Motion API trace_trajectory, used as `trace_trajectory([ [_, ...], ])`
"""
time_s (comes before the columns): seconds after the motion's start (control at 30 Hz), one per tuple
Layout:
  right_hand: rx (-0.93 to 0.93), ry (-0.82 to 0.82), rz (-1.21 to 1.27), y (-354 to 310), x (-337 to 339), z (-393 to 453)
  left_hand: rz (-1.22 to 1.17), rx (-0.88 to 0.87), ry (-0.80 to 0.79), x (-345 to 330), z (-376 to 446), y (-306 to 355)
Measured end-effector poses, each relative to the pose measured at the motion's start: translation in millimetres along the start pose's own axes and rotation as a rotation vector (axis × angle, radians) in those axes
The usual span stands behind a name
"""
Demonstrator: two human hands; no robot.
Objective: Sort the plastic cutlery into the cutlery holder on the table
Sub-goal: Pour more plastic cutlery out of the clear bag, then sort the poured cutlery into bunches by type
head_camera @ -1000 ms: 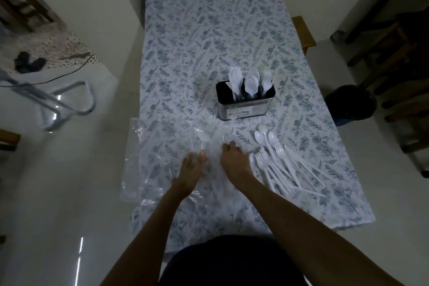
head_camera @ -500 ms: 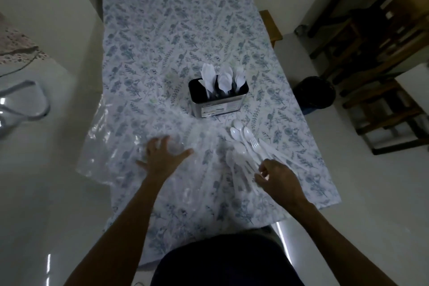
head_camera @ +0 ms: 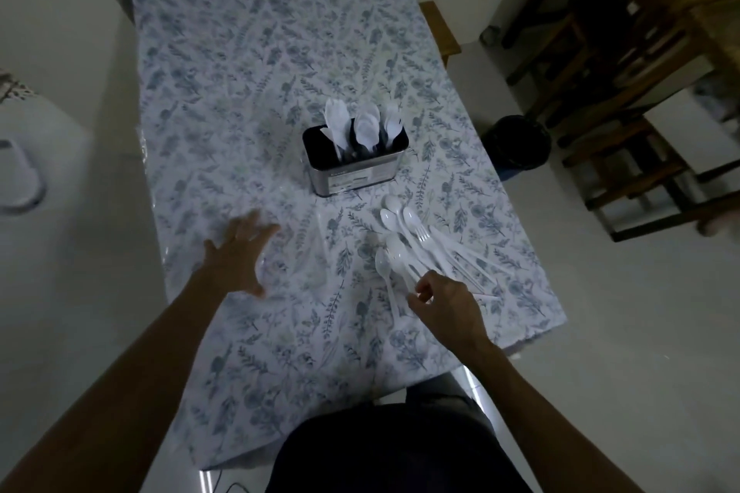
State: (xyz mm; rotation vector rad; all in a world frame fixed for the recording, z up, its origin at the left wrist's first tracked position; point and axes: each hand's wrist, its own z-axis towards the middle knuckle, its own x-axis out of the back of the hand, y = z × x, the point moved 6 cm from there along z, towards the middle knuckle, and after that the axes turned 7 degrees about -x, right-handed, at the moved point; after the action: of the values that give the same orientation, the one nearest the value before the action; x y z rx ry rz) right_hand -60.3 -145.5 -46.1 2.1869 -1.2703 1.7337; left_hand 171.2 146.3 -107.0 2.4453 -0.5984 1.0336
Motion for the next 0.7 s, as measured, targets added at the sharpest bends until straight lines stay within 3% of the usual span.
trace_trajectory([
  [0.27, 0.018, 0.006, 0.003, -3, -7, -2, -0.031, 0.01, 0.016, -28, -25, 19],
  [0.43, -0.013, 0.046, -0.016, 18, 11, 3, 0.009, 0.103, 0.042, -25, -31, 37],
  [0.5, -0.037, 0.07, -0.029, 30, 23, 8, -0.003, 0.112, 0.131, -24, -35, 56],
  [0.63, -0.12, 0.103, -0.018, 63, 47, 25, -0.24, 0.039, 0.442, -20, -48, 108],
  [0.7, -0.147, 0.094, -0.004, 78, 55, 35, -0.339, 0.013, 0.52, -24, -50, 133],
])
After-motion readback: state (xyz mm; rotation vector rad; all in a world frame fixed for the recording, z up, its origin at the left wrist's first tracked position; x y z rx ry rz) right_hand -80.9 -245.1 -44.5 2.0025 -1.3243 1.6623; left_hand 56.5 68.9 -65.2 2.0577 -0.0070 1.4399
